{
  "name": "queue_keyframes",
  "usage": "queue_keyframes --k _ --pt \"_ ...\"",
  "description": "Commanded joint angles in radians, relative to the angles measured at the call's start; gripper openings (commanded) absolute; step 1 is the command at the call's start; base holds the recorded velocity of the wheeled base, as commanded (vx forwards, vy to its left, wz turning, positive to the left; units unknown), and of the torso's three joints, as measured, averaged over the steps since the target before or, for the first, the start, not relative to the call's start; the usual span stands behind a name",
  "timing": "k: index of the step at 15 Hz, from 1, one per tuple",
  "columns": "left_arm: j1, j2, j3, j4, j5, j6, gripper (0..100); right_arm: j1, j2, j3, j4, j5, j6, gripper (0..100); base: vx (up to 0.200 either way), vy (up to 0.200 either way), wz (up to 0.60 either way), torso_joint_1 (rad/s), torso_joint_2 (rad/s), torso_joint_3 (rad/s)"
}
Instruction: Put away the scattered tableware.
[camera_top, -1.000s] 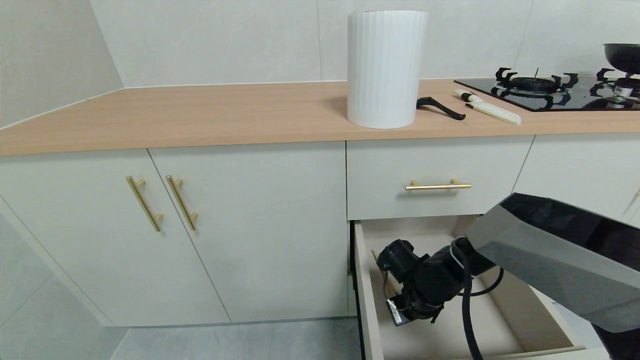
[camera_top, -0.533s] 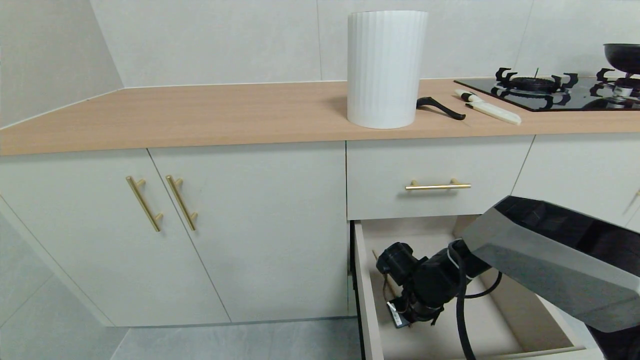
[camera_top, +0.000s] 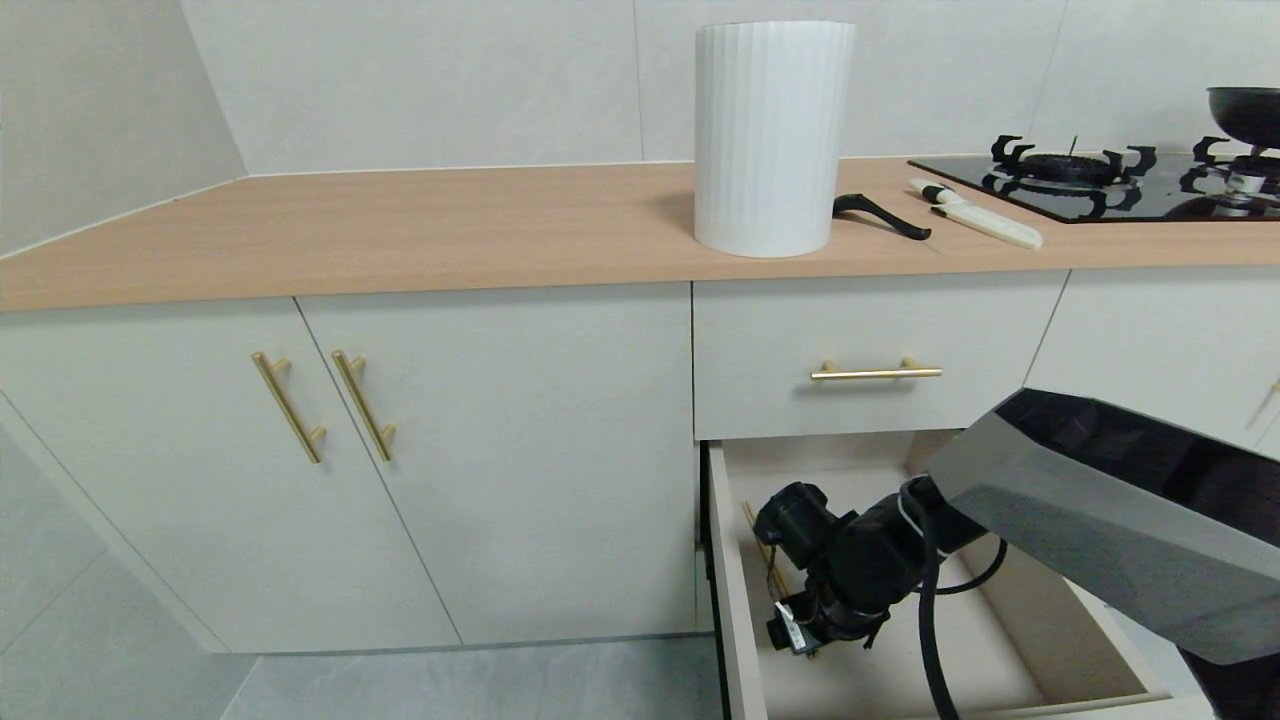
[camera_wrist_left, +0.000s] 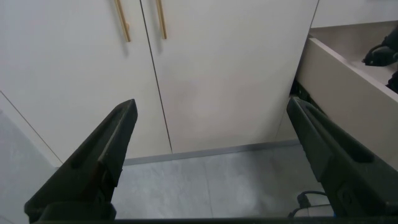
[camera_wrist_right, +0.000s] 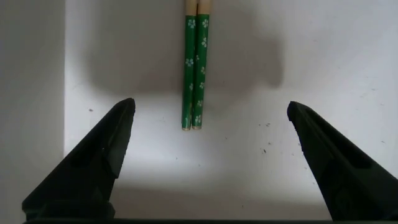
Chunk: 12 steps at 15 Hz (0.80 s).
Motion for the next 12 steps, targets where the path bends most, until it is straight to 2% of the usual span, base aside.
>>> queue_keyframes --k 1,8,12 --pt "0.000 0.000 0.000 0.000 0.000 0.000 100 -0.006 -0.086 0.016 0.004 0.000 0.000 100 0.000 0.000 0.00 0.000 0.00 0.000" --pt "0.000 0.000 0.000 0.001 0.000 0.000 100 -0.110 -0.564 0.108 -0.002 0.013 -0.017 100 0.000 0.000 0.00 0.000 0.00 0.000" --pt "0.000 0.000 0.000 0.000 0.000 0.000 100 -0.172 -0.703 0.108 -0.006 0.013 -0.037 100 0.000 0.000 0.00 0.000 0.00 0.000"
